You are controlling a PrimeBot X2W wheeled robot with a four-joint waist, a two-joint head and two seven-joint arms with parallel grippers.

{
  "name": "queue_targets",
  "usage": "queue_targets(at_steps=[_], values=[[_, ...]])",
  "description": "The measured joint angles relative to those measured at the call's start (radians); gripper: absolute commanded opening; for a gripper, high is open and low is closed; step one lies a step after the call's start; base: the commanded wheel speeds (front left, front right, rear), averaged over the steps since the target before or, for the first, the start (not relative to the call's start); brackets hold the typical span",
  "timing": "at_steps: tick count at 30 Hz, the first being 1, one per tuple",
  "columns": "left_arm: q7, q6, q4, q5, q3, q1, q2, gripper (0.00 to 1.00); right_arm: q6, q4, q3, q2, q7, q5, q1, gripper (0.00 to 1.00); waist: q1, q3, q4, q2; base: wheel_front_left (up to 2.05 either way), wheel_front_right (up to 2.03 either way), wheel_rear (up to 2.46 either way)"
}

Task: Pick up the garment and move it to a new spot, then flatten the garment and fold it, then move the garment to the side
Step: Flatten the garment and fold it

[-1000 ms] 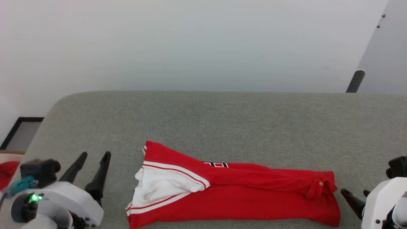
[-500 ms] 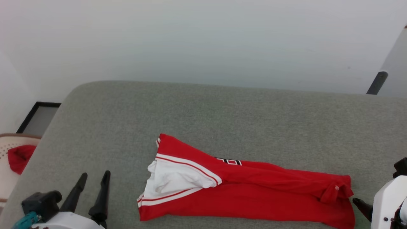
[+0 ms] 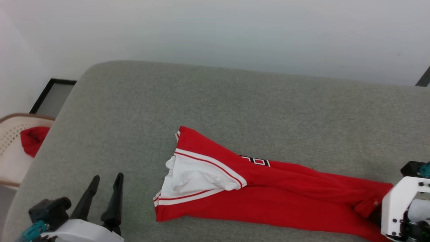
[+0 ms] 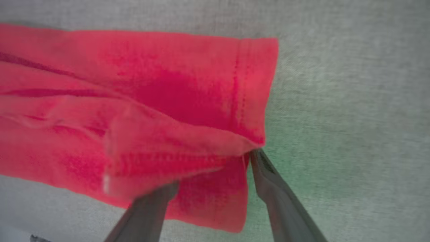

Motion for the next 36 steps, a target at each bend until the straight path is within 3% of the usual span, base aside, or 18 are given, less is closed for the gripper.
queue_targets(at_steps=[1,2,3,18,36], values=[[0.000,-0.002,0.001,0.002,0.002,-0.002,-0.004,1.00,0.000,0.014,0.008,0.000,0.010,0.003,-0.007,1.00,0.0000,0.006,0.004,0.0000,0.00,0.00,0.00],[0.000,-0.003,0.001,0.003,0.007,-0.004,-0.010,1.00,0.000,0.025,0.015,0.000,0.020,0.007,-0.013,0.42,0.0000,0.011,0.007,0.0000,0.00,0.00,0.00],[0.000,-0.006,0.001,0.005,0.009,-0.007,-0.013,1.00,0.000,0.032,0.018,-0.002,0.030,0.015,-0.021,0.02,0.0000,0.016,0.011,0.0000,0.00,0.00,0.00],[0.000,-0.028,0.022,0.050,0.036,-0.010,-0.064,1.00,0.001,0.099,0.025,-0.030,-0.015,0.069,-0.094,0.00,0.0000,0.047,0.015,0.0000,0.00,0.00,0.00],[0.000,-0.047,0.031,0.076,0.065,0.020,-0.088,1.00,0.001,0.160,-0.035,-0.195,-0.030,0.048,-0.115,0.00,0.0000,-0.001,-0.025,-0.0001,0.00,0.00,0.00]])
